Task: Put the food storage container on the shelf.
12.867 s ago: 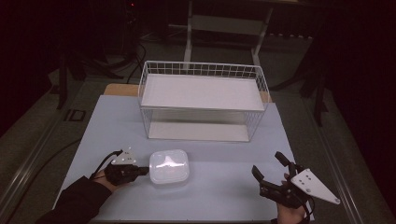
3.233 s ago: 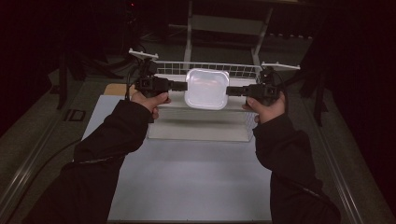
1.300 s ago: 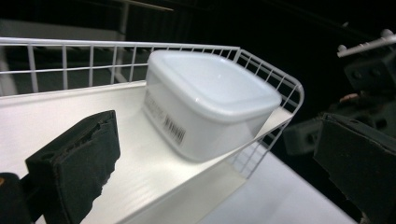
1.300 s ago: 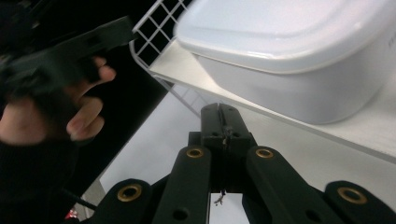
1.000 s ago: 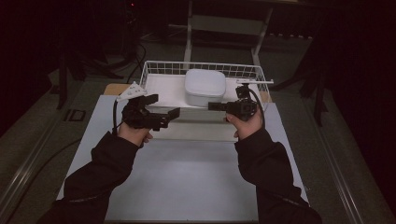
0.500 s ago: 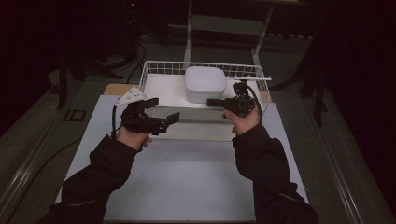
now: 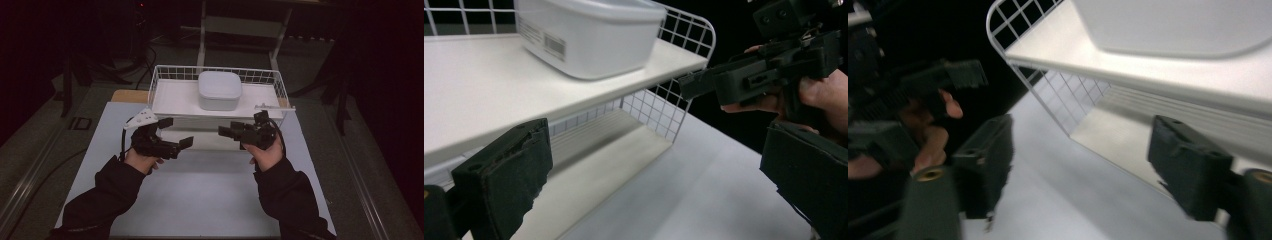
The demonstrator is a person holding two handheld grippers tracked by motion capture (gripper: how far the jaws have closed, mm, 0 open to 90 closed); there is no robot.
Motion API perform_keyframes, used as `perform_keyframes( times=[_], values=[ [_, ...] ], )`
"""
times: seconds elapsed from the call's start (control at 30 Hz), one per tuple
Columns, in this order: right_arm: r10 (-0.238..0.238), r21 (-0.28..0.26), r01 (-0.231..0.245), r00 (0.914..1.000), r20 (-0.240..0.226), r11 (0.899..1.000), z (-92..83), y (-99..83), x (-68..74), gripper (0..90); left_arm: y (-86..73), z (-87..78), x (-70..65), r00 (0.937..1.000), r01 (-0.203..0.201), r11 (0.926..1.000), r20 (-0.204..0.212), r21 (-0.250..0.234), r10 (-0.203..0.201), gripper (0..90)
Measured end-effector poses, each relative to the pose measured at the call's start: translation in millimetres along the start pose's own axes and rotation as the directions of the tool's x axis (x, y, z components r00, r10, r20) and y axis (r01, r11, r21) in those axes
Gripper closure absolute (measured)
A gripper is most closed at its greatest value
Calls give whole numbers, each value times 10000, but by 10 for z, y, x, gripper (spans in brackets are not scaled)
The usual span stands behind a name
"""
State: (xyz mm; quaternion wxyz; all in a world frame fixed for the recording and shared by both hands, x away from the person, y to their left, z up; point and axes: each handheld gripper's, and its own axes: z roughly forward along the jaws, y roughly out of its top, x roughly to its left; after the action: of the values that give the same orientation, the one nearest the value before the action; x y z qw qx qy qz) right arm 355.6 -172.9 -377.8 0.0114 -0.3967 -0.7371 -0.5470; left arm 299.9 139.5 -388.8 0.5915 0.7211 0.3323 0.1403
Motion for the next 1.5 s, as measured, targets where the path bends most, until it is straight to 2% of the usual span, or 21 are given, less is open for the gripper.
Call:
perform_keyframes(
  times=[0.1,0.17,0.3,0.37,0.43,0.5,0.63,0.73,0.9,1.0,1.2,1.27,1.37,1.5],
  values=[
    [-546,-205,552,9981,279,9983,-43,-147,-8,205,-81,-7,-49,9997,-224,9997,59,-67,224,2],
    [-706,-260,716,9968,376,9971,-64,-228,-21,205,-139,-3,-73,9993,-344,9994,150,-13,344,2],
    [-1405,-106,1414,9880,643,9899,-88,-438,-54,189,-269,14,-105,9984,-497,9986,285,191,491,2],
    [-1556,-59,1566,9844,817,9876,-97,-524,-73,187,-323,22,-110,9980,-548,9982,320,245,540,2],
    [-1672,-25,1679,9829,766,9858,-109,-614,-99,182,-385,33,-118,9977,-565,9979,381,326,552,2],
    [-1877,-15,1887,9774,973,9820,-131,-706,-119,182,-446,42,-121,9973,-589,9974,472,408,569,2],
    [-1974,-129,1999,9744,1079,9797,-191,-829,-153,180,-558,41,-130,9961,-702,9963,570,494,674,2],
    [-2193,13,2210,9668,1311,9753,-227,-910,-166,178,-644,29,-133,9956,-630,9968,721,490,594,2],
    [-2259,-202,2316,9622,1522,9726,-315,-1032,-182,180,-791,14,-143,9959,-620,9957,698,693,572,2],
    [-2392,-41,2432,9569,1645,9700,-355,-1129,-192,181,-904,9,-135,9961,-526,9954,744,795,467,2],
    [-2176,162,2181,9614,1684,9758,-416,-1322,-257,181,-1080,-40,-82,9969,-534,9935,630,1001,473,2],
    [-2190,292,2173,9594,1779,9757,-441,-1378,-272,181,-1114,-72,-66,9971,-607,9934,518,969,559,2],
    [-2212,395,2177,9553,1962,9752,-474,-1440,-299,183,-1179,-130,-25,9979,-513,9948,443,877,476,2],
    [-2037,371,2004,9575,2043,9790,-510,-1490,-377,184,-1259,-181,4,9984,-477,9946,336,920,448,2]
  ],
)
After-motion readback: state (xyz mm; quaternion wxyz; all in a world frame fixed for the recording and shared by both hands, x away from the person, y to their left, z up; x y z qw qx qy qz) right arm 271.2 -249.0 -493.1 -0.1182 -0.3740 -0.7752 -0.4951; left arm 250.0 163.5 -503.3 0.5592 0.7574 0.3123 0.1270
